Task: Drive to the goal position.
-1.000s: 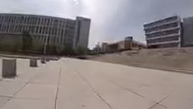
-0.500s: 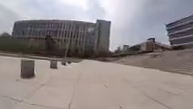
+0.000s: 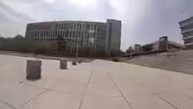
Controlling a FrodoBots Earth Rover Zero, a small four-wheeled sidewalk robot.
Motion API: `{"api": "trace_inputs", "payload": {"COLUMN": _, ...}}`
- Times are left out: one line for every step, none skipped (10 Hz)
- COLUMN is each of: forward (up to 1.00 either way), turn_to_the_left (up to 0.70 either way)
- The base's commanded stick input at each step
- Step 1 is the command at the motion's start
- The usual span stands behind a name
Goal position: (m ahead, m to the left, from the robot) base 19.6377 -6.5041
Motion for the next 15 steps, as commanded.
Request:
{"api": "trace_inputs", "payload": {"forward": 0.70, "turn_to_the_left": 0.00}}
{"api": "trace_inputs", "payload": {"forward": 0.70, "turn_to_the_left": 0.00}}
{"api": "trace_inputs", "payload": {"forward": 0.70, "turn_to_the_left": 0.00}}
{"api": "trace_inputs", "payload": {"forward": 0.70, "turn_to_the_left": 0.00}}
{"api": "trace_inputs", "payload": {"forward": 0.70, "turn_to_the_left": 0.00}}
{"api": "trace_inputs", "payload": {"forward": 0.70, "turn_to_the_left": 0.00}}
{"api": "trace_inputs", "payload": {"forward": 0.70, "turn_to_the_left": 0.00}}
{"api": "trace_inputs", "payload": {"forward": 0.70, "turn_to_the_left": 0.00}}
{"api": "trace_inputs", "payload": {"forward": 0.70, "turn_to_the_left": 0.00}}
{"api": "trace_inputs", "payload": {"forward": 0.70, "turn_to_the_left": 0.00}}
{"api": "trace_inputs", "payload": {"forward": 0.70, "turn_to_the_left": 0.00}}
{"api": "trace_inputs", "payload": {"forward": 0.70, "turn_to_the_left": 0.00}}
{"api": "trace_inputs", "payload": {"forward": 0.70, "turn_to_the_left": 0.00}}
{"api": "trace_inputs", "payload": {"forward": 0.70, "turn_to_the_left": 0.00}}
{"api": "trace_inputs", "payload": {"forward": 0.70, "turn_to_the_left": 0.00}}
